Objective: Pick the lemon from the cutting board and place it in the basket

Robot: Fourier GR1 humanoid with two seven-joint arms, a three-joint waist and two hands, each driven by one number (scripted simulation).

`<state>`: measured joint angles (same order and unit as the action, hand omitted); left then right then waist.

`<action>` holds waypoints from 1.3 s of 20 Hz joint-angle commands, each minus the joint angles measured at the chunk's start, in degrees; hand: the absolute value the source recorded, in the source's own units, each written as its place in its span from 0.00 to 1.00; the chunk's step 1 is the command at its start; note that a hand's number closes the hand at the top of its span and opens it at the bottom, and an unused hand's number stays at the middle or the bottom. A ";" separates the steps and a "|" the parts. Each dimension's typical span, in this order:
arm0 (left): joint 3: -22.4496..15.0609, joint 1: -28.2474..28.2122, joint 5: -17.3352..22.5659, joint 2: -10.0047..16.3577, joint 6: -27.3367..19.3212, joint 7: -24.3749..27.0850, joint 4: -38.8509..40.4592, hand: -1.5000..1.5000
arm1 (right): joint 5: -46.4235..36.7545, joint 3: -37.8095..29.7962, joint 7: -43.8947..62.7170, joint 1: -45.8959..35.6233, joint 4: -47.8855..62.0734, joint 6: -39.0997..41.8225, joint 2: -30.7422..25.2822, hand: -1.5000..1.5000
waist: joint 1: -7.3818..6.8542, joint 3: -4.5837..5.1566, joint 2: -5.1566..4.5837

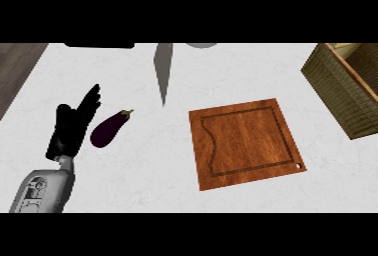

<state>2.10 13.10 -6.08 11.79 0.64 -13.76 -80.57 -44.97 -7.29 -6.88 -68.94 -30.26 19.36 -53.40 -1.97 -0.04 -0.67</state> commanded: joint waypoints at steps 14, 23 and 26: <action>1.03 1.26 -0.05 -0.20 0.50 1.17 2.29 0.50 | 6.18 -10.49 -7.62 2.69 16.38 -8.32 2.61 0.00 | -0.16 -0.08 -0.34; 0.22 0.62 -1.28 -1.13 -0.53 0.84 1.82 0.50 | 13.85 -20.07 -5.68 1.98 16.56 -18.42 -0.71 0.00 | 0.25 -0.07 -0.11; 1.38 -0.21 -0.44 0.01 0.38 2.01 1.53 0.50 | 14.98 -21.79 -4.24 2.68 18.33 -15.71 -6.16 0.00 | 0.01 -0.09 -0.22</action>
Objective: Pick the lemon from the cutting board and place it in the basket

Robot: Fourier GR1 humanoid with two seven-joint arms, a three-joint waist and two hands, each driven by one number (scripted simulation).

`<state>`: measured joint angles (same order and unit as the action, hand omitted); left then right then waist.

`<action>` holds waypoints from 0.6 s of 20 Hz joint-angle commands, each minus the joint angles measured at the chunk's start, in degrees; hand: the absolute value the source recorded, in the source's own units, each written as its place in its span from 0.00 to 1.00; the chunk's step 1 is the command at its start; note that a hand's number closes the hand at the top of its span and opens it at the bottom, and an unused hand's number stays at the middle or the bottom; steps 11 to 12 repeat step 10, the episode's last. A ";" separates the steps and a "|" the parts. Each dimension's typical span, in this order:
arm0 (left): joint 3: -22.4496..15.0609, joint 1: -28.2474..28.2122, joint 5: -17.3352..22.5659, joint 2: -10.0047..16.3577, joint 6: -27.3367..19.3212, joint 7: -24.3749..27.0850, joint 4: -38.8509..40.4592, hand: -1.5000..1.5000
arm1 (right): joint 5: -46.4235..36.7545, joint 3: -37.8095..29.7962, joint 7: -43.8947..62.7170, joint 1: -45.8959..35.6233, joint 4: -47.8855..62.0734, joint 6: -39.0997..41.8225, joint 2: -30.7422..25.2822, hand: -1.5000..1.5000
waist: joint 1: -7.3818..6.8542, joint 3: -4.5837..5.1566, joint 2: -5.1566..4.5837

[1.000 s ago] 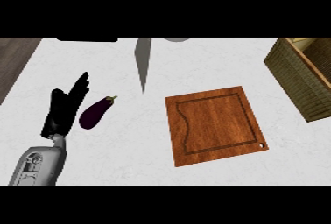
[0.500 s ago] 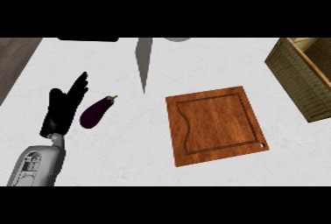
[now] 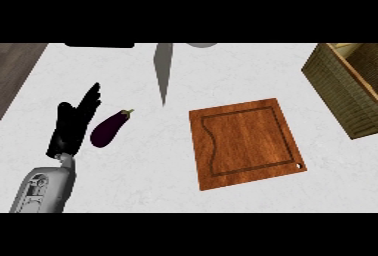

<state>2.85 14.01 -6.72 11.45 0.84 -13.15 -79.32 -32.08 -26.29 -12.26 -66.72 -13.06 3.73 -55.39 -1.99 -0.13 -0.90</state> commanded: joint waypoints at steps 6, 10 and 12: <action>0.99 -0.20 1.01 0.91 1.15 -0.11 -0.86 0.50 | 4.91 -6.40 2.81 4.08 4.90 5.45 -12.67 0.00 | -0.35 -0.14 -0.35; -0.19 -0.89 0.37 0.07 0.71 -1.37 -2.68 0.50 | 7.54 -9.26 -0.65 8.38 6.13 9.01 -16.90 0.00 | -0.08 -0.27 -0.24; -0.19 -0.89 0.37 0.07 0.71 -1.37 -2.68 0.50 | 7.54 -9.26 -0.65 8.38 6.13 9.01 -16.90 0.00 | -0.08 -0.27 -0.24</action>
